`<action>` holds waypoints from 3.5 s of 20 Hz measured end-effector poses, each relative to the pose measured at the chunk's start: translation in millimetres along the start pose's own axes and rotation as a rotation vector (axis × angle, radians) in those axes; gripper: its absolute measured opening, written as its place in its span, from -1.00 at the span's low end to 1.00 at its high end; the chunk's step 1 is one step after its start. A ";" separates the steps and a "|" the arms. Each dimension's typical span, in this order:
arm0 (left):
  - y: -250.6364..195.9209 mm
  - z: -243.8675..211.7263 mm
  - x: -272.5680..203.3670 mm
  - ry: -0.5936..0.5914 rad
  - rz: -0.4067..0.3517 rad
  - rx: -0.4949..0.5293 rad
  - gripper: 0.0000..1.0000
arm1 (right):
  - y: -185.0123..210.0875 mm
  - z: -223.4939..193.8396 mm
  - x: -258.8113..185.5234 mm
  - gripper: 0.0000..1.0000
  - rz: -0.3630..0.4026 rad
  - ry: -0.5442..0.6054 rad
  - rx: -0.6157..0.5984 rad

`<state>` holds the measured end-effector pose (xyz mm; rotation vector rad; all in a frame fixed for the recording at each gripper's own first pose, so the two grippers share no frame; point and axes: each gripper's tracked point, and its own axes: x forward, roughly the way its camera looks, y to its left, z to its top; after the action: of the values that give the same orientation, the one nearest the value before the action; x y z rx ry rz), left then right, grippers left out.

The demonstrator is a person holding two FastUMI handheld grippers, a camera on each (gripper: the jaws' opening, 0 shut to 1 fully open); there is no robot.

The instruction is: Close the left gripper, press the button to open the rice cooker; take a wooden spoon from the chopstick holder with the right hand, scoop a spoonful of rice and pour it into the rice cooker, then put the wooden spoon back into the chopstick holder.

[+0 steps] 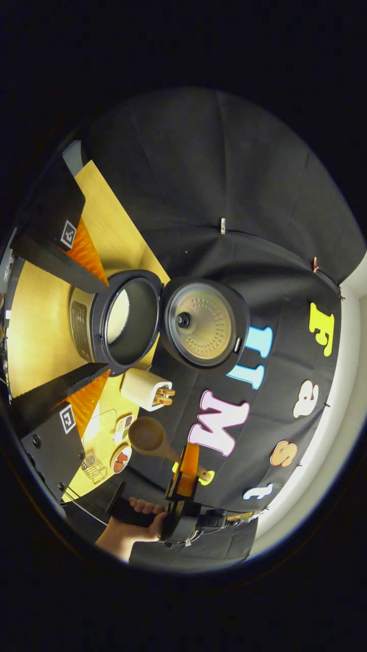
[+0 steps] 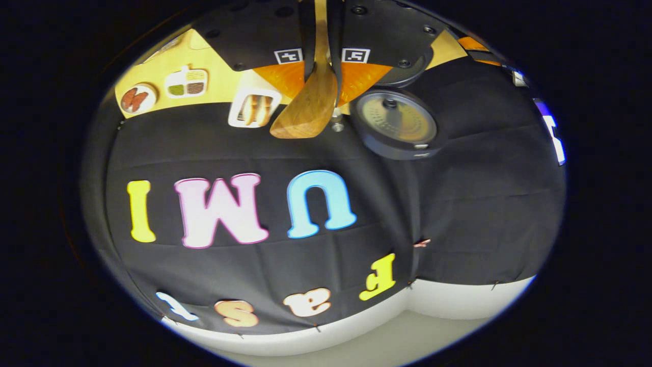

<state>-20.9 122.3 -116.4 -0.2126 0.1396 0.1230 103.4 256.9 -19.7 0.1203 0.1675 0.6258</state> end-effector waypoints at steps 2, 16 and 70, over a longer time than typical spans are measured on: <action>-13.9 2.7 6.1 -0.004 -0.003 0.000 0.89 | -54.2 13.2 -23.0 -0.74 -0.089 -0.014 -0.001; -79.4 32.9 40.5 -0.019 0.134 -0.009 0.89 | -327.4 -44.2 -99.1 -0.75 -0.496 0.049 0.271; 16.4 271.6 222.4 0.050 0.253 0.021 0.87 | -258.7 -82.1 -184.7 0.97 -0.560 0.161 -0.017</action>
<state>229.4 221.2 109.6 -0.1764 0.2172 0.3682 88.2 -55.3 -120.1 0.0032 0.3366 0.0774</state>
